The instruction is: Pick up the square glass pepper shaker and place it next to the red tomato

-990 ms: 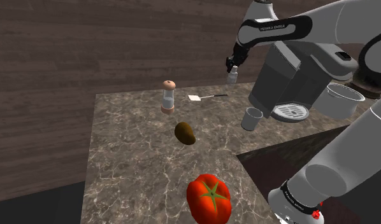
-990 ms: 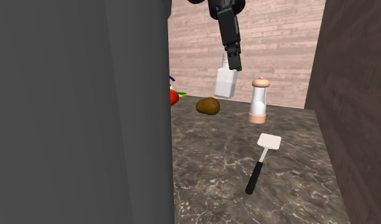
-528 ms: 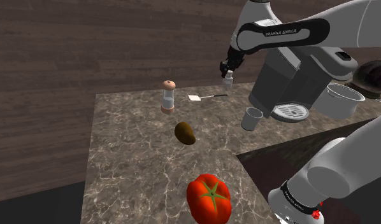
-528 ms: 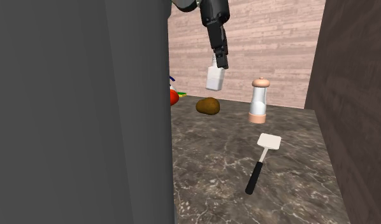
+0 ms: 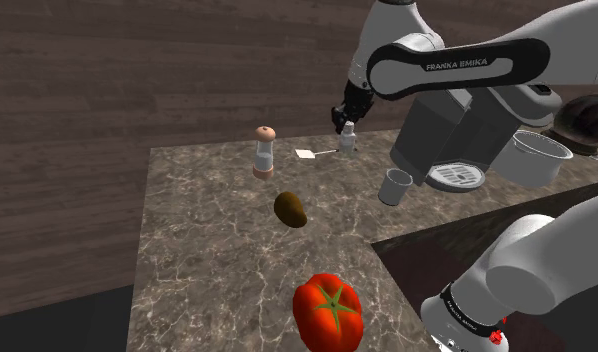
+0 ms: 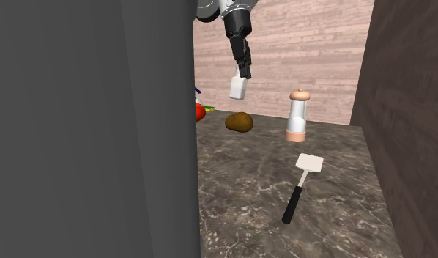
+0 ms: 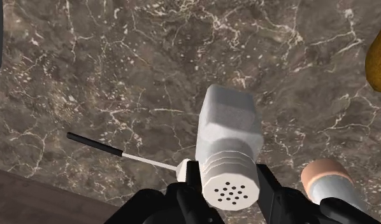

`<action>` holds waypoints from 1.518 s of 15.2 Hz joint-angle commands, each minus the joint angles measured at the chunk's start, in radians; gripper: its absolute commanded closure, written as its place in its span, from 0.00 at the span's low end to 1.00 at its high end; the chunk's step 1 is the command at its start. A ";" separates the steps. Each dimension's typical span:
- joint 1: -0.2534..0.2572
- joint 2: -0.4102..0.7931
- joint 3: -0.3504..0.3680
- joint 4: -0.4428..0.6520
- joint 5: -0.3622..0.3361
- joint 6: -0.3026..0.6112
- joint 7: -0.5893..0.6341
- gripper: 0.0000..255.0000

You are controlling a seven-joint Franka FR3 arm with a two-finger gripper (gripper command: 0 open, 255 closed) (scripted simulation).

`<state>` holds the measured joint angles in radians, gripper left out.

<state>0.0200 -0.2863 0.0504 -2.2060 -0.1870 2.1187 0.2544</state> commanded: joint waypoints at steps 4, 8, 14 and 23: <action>0.045 -0.039 0.083 -0.034 0.007 -0.026 0.122 1.00; 0.082 -0.056 0.152 -0.040 0.018 -0.053 0.218 1.00; 0.137 -0.048 0.259 -0.016 0.033 -0.097 0.366 1.00; 0.205 0.041 0.428 0.099 0.026 -0.170 0.599 1.00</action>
<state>0.2211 -0.2623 0.4630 -2.1264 -0.1560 1.9559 0.8308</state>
